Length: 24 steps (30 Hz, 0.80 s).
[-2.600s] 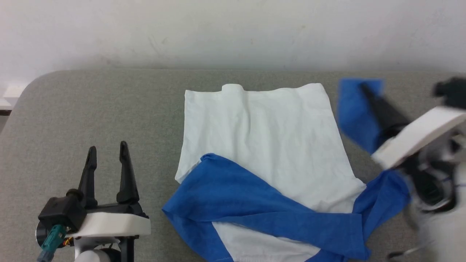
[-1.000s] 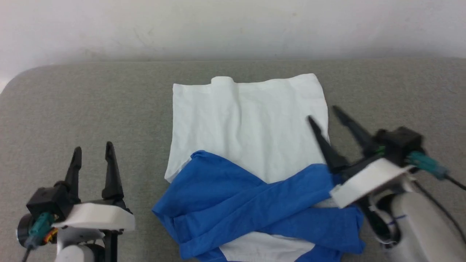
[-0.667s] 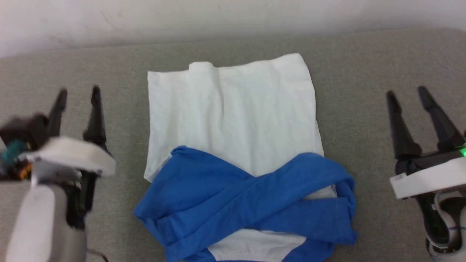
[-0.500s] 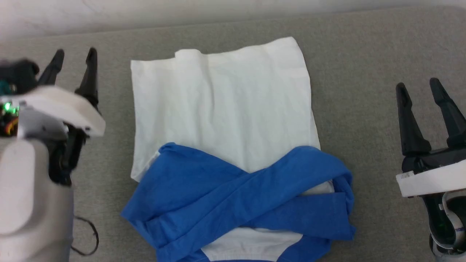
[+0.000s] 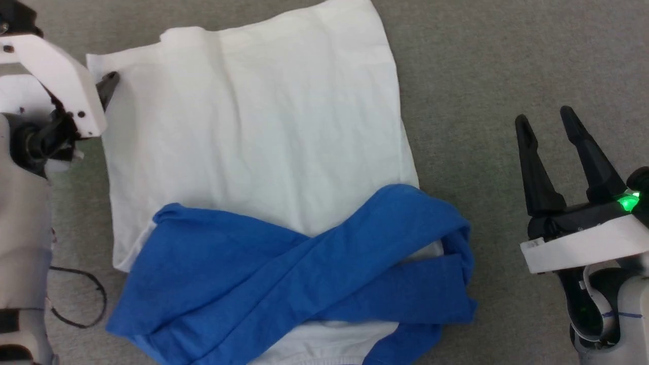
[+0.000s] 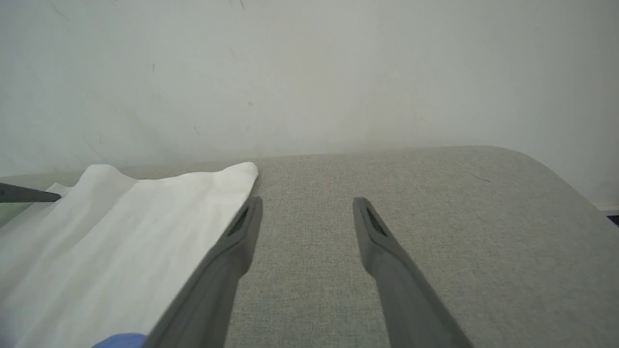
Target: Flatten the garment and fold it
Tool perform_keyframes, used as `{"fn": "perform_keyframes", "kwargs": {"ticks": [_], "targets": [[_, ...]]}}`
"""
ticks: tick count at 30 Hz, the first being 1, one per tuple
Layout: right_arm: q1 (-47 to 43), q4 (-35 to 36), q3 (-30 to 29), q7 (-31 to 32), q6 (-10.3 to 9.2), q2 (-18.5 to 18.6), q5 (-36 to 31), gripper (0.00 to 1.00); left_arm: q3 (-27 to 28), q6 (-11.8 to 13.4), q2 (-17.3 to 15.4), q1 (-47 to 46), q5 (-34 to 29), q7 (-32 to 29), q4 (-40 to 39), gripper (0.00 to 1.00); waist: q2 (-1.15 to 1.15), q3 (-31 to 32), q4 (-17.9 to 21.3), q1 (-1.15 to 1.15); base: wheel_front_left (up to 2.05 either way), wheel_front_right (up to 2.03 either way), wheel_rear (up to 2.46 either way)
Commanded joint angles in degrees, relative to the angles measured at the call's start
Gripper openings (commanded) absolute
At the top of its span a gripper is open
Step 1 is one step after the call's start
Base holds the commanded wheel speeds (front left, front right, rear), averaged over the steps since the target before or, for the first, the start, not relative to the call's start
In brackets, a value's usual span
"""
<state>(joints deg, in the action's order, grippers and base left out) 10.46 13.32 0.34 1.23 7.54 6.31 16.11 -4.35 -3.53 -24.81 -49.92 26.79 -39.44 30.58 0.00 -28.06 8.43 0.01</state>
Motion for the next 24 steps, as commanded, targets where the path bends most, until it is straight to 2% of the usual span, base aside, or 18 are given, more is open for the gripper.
{"fn": "perform_keyframes", "kwargs": {"ticks": [1,4,5,6,7,10,15,18,24], "targets": [[0.4,-0.7,0.1,-0.4,-0.05,-0.1,-0.2,1.0,-0.8,-0.6,-0.6,-0.9,0.2,-2.2,1.7,1.0,0.0,-3.0,2.9,-0.01,0.0,0.0,0.0],[0.3,-1.9,0.0,-0.7,-0.05,0.0,0.1,1.0,-3.4,-1.5,-0.9,-0.9,0.2,-8.9,4.1,1.0,0.0,-3.3,3.0,-0.01,0.0,0.0,0.0],[0.3,-2.2,0.0,-0.6,-0.05,0.0,0.4,1.0,-4.3,-1.8,-1.2,-0.9,0.2,-11.1,4.6,0.71,0.0,-3.4,2.9,-0.01,0.0,0.0,0.0],[0.5,-2.4,-0.1,-0.6,-0.05,0.2,0.6,1.0,-5.0,-2.0,-1.3,-0.9,0.2,-12.8,4.8,0.29,0.0,-3.4,2.8,-0.01,0.0,0.0,0.0],[0.8,-2.7,0.0,-0.4,-0.05,0.4,1.1,1.0,-5.6,-2.2,-1.4,-0.9,0.3,-14.4,5.0,0.0,0.0,-3.4,2.7,-0.01,0.0,0.0,0.0],[3.1,-4.2,0.8,1.0,-0.05,2.3,2.6,1.0,-6.5,-2.5,-1.5,-1.2,0.4,-15.3,4.2,0.0,0.0,-3.3,2.2,-0.01,0.0,0.0,0.0],[12.2,-9.8,2.6,4.2,-0.05,5.9,8.0,1.0,-6.1,-1.1,-1.0,-2.3,-1.4,-7.2,1.6,0.0,0.0,-2.7,0.3,-0.01,0.0,0.0,0.0],[19.6,-15.6,4.5,7.4,-0.05,7.9,11.9,1.0,-5.4,0.0,0.6,-3.3,-1.5,-1.6,0.5,0.0,0.0,-2.5,-1.9,-0.01,0.0,0.0,0.0],[35.7,-30.3,10.3,15.6,-0.05,9.9,18.7,1.0,-5.2,-0.4,2.7,-5.4,-0.7,4.1,-2.3,0.0,0.0,-3.9,-6.6,-0.01,0.0,0.0,0.0]]}}
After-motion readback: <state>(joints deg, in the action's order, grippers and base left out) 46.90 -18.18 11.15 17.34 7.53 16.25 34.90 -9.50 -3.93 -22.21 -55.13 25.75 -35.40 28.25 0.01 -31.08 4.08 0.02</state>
